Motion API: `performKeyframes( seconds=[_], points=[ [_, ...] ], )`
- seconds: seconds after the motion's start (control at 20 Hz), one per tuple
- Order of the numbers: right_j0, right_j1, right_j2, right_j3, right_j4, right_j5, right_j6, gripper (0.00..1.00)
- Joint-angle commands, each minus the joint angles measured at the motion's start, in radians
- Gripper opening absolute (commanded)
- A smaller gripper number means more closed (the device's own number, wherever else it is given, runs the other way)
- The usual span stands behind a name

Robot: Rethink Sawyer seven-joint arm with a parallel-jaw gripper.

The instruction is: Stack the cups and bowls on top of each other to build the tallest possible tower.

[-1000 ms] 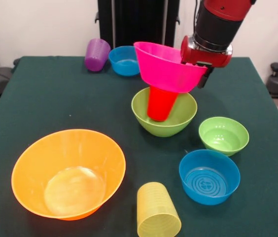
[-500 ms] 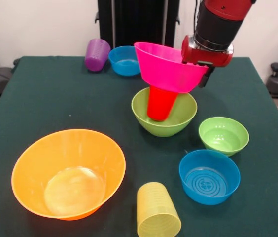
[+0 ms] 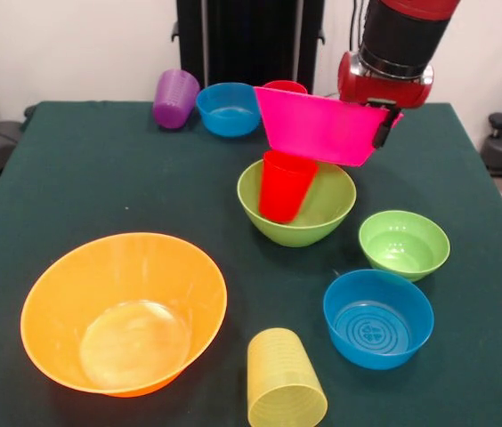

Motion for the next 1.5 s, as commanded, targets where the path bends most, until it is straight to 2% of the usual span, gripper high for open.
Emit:
performKeyframes(
  seconds=[0.05,0.7,0.75,1.5],
  points=[
    [-0.039,-0.025,0.112,0.04,0.016,0.094,-0.052,1.0],
    [-0.047,-0.02,0.111,0.043,-0.016,0.085,-0.055,1.0],
    [-0.048,-0.02,0.111,0.042,-0.019,0.085,-0.056,0.0],
    [-0.061,-0.031,0.117,0.057,-0.022,0.112,-0.071,0.0]
  ],
)
